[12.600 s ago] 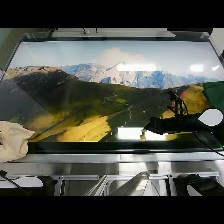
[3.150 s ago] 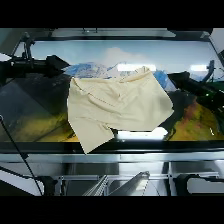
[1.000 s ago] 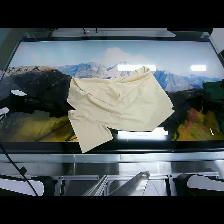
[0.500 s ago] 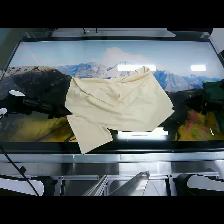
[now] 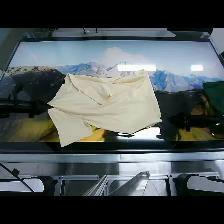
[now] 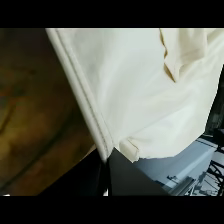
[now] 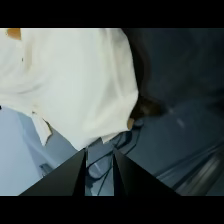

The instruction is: Fold the shirts.

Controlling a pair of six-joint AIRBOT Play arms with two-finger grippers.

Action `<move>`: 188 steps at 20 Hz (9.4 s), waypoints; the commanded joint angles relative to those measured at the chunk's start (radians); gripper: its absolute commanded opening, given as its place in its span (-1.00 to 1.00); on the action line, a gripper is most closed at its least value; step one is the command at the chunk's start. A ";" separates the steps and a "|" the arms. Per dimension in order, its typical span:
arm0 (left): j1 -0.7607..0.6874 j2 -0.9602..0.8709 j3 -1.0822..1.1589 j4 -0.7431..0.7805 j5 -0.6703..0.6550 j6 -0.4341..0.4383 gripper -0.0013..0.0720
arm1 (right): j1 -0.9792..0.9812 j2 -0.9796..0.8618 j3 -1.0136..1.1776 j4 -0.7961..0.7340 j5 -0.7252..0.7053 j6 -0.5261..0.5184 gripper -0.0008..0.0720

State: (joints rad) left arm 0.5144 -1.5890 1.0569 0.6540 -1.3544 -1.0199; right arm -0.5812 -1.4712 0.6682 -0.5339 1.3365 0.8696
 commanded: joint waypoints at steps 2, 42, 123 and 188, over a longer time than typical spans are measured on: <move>0.023 0.014 0.001 -0.001 -0.006 0.009 -0.91 | 0.210 0.000 -0.121 -0.002 -0.169 0.089 -0.43; 0.163 0.345 0.002 -1.294 -0.505 0.156 -0.91 | -0.041 0.757 0.352 0.372 -0.061 0.087 -0.93; -0.078 0.080 -0.238 0.371 0.080 0.000 -0.88 | -0.156 0.300 -0.158 -0.288 -0.119 0.082 0.22; -0.263 -0.278 0.470 -0.226 0.068 0.156 -0.91 | 0.221 -0.266 0.422 0.356 -0.377 -0.205 -0.94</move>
State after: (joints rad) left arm 0.2459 -1.7210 1.4288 0.4023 -1.2896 -0.8543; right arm -0.3595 -1.5654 1.0393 -0.2363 0.9764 0.7231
